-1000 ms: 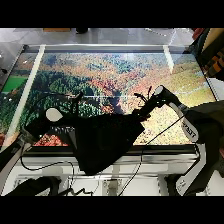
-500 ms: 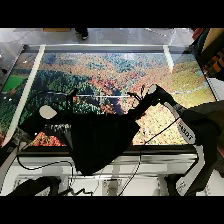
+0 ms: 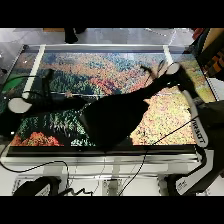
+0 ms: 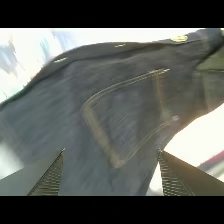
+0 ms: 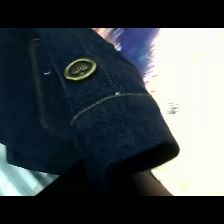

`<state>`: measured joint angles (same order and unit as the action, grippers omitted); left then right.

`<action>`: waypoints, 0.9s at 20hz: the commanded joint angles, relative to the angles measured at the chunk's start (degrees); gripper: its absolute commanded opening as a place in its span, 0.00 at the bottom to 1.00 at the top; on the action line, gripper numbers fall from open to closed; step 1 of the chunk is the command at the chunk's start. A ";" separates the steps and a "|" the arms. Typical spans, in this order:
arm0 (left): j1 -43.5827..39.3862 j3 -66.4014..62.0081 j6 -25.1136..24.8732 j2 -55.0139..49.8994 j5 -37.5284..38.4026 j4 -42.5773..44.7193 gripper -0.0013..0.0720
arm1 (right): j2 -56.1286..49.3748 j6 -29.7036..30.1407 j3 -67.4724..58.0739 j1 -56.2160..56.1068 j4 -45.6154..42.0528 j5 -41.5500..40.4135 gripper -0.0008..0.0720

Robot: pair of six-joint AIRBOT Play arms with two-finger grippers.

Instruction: Fold the clothes and pants, and hang the long-sleeved shirts on hangers.

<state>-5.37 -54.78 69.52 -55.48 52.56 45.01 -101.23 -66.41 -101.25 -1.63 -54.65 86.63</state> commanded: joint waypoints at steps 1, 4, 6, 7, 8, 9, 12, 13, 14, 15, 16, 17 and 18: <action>5.01 -0.96 -3.15 4.70 -0.07 0.04 0.90 | 4.24 -5.88 -4.94 6.23 -3.80 -0.26 0.06; 8.57 -0.96 -3.13 8.39 -0.07 1.79 0.90 | 8.50 -12.63 -7.39 12.98 -8.33 -0.22 0.06; 10.01 -0.96 -3.13 10.80 -0.07 6.29 0.90 | 11.93 -16.11 -8.28 17.90 -11.26 -0.24 0.06; 10.43 -0.96 -3.10 12.02 -0.07 8.72 0.90 | 13.68 -17.68 -8.66 20.37 -12.98 -0.02 0.06; 10.58 -0.96 -3.13 13.14 -0.11 10.99 0.90 | 15.76 -19.19 -8.74 23.10 -15.10 0.20 0.06; 10.58 -0.96 -3.13 14.19 -0.11 13.35 0.90 | 17.62 -20.28 -8.74 25.66 -17.53 0.79 0.06; 10.58 -0.96 -3.13 16.33 -0.11 17.92 0.90 | 22.91 -21.68 -8.72 34.12 -28.50 4.74 0.06; 10.58 -0.96 -3.10 16.70 -0.13 18.75 0.90 | 24.06 -21.79 -8.74 36.96 -32.70 6.64 0.06; 10.58 -0.96 -3.10 16.94 -0.20 19.08 0.90 | 24.96 -23.39 -8.72 40.22 -36.96 8.74 0.06; 10.58 -0.96 -3.10 17.09 -0.37 19.06 0.90 | 25.42 -26.03 -8.72 43.80 -39.85 10.82 0.06; 10.58 -0.96 -3.10 17.22 -0.44 19.06 0.90 | 25.51 -29.33 -8.72 47.25 -41.40 13.18 0.06; 10.58 -0.96 -3.10 17.29 -0.46 19.06 0.90 | 25.46 -32.41 -8.50 51.04 -41.66 15.26 0.06; 10.58 -0.96 -3.10 17.29 -0.48 19.06 0.90 | 25.44 -34.36 -8.09 54.31 -41.66 16.68 0.06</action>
<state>5.15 -55.70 66.41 -38.79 52.31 62.65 -76.93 -93.51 -109.73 43.64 -90.17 97.32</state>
